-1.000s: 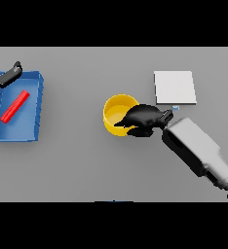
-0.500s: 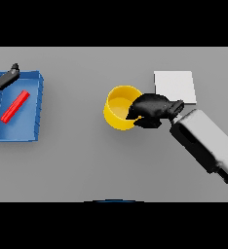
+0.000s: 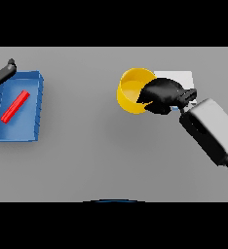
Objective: Pick up the red beaker and tilt it to pour out 1 green nut into yellow bowl. Pick up the yellow bowl and place it on the metallic measuring scale.
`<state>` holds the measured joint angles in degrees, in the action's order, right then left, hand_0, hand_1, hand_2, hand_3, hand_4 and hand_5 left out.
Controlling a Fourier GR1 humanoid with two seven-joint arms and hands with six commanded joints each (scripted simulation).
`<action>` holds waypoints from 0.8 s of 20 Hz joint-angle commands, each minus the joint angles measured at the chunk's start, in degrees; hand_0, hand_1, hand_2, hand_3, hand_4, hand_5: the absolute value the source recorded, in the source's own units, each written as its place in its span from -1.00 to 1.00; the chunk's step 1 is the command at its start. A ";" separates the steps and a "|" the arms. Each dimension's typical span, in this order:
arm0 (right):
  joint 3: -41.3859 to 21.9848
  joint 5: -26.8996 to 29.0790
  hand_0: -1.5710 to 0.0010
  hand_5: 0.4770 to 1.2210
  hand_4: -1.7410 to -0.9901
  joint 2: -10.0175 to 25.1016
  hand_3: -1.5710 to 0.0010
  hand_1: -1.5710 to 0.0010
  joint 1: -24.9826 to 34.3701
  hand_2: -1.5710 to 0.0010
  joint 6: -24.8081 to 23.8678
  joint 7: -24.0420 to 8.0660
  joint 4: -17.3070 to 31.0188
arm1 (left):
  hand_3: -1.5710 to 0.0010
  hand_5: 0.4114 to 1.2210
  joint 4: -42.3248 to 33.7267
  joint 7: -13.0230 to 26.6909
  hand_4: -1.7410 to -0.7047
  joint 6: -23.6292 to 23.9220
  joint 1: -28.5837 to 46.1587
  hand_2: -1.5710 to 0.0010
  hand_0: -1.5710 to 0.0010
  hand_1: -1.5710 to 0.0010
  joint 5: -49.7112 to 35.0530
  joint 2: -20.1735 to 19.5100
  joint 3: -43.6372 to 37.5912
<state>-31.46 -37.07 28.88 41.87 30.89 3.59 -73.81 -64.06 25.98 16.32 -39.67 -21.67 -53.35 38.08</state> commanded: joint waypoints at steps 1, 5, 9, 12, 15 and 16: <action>0.58 0.33 -0.93 1.00 -0.95 -0.04 -0.71 -0.98 0.23 -1.00 0.04 -0.86 1.07 | 1.00 -0.15 0.02 -0.36 0.84 0.09 0.22 1.00 1.00 1.00 0.06 0.31 0.15; 1.72 -0.46 -0.97 1.00 -0.96 2.38 -0.79 -0.99 1.93 -1.00 -2.75 1.34 5.23 | 1.00 -0.15 0.19 -0.11 0.81 -0.28 0.38 1.00 1.00 1.00 -0.53 -0.15 -0.39; 1.98 -1.00 -0.99 1.00 -0.95 3.18 -0.64 -1.00 3.76 -1.00 -4.74 2.34 10.50 | 1.00 -0.16 -1.18 0.49 0.81 0.29 1.11 1.00 1.00 1.00 -0.70 -0.41 -0.21; 2.42 -1.27 -0.99 1.00 -0.96 3.39 -0.75 -0.95 4.84 -1.00 -6.09 3.35 14.79 | 1.00 -0.15 -1.52 1.42 0.79 1.14 0.93 1.00 1.00 1.00 -0.92 0.05 -0.34; 3.34 -1.48 -0.95 1.00 -0.97 3.87 -0.87 -0.83 4.50 -0.91 -8.80 1.62 20.04 | 1.00 -0.13 -2.71 2.81 0.77 1.27 1.29 1.00 1.00 1.00 -1.29 -0.94 -0.56; 3.52 -1.39 -0.95 1.00 -0.97 3.48 -0.90 -0.81 4.55 -0.90 -9.81 2.13 21.67 | 1.00 -0.12 -2.42 1.97 0.76 1.33 1.43 1.00 1.00 1.00 -1.42 -0.76 -0.76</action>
<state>-27.95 -38.43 32.35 46.39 21.10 5.60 -52.12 -66.48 27.95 17.65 -38.23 -23.10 -54.11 37.32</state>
